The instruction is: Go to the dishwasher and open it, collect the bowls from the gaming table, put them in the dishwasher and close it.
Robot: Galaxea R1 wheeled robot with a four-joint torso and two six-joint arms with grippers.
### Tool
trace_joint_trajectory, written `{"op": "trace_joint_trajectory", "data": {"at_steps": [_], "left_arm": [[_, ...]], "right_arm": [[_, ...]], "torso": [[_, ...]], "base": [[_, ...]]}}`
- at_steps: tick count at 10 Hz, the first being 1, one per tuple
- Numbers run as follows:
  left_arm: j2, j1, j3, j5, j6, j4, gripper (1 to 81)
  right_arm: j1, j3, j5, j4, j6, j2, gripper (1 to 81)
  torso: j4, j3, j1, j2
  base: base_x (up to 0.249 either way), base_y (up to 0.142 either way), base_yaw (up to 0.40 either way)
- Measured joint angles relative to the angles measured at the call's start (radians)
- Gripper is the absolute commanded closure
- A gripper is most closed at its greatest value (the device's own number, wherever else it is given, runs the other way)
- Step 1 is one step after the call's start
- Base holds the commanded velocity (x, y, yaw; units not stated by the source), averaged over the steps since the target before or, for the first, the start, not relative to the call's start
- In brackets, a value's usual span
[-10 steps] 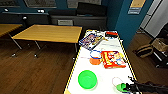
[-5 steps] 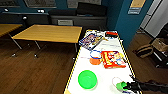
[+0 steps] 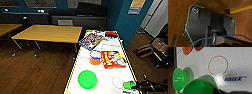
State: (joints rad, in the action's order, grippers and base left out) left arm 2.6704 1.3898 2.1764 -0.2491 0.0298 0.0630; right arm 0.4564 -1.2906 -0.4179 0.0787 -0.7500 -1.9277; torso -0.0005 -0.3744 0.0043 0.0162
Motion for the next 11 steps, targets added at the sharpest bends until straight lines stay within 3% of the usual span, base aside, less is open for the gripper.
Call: {"op": "trace_joint_trajectory", "data": {"at_steps": [3, 5, 8, 11], "left_arm": [[0.000, 0.000, 0.000, -0.002, 0.000, 0.000, 1.0], [0.003, 0.000, 0.000, -0.002, 0.000, 0.000, 1.0], [0.005, 0.000, 0.000, -0.002, 0.000, -0.001, 1.0], [0.006, 0.000, 0.000, -0.002, 0.000, -0.001, 1.0]], "right_arm": [[0.026, 0.143, 0.010, 0.034, -0.001, 0.144, 81.1], [0.114, 0.198, 0.059, 0.081, -0.001, 0.213, 81.1], [0.307, 0.198, 0.207, 0.155, 0.000, 0.243, 81.1], [0.532, 0.113, 0.400, 0.193, 0.000, 0.240, 81.1]], "torso": [[0.000, 0.000, 0.000, 0.000], [0.000, 0.000, 0.000, 0.000], [0.000, 0.000, 0.000, 0.000], [0.000, 0.000, 0.000, 0.000]], "base": [[0.000, 0.000, 0.000], [0.000, 0.000, 0.000], [0.000, 0.000, 0.000], [0.000, 0.000, 0.000]]}}
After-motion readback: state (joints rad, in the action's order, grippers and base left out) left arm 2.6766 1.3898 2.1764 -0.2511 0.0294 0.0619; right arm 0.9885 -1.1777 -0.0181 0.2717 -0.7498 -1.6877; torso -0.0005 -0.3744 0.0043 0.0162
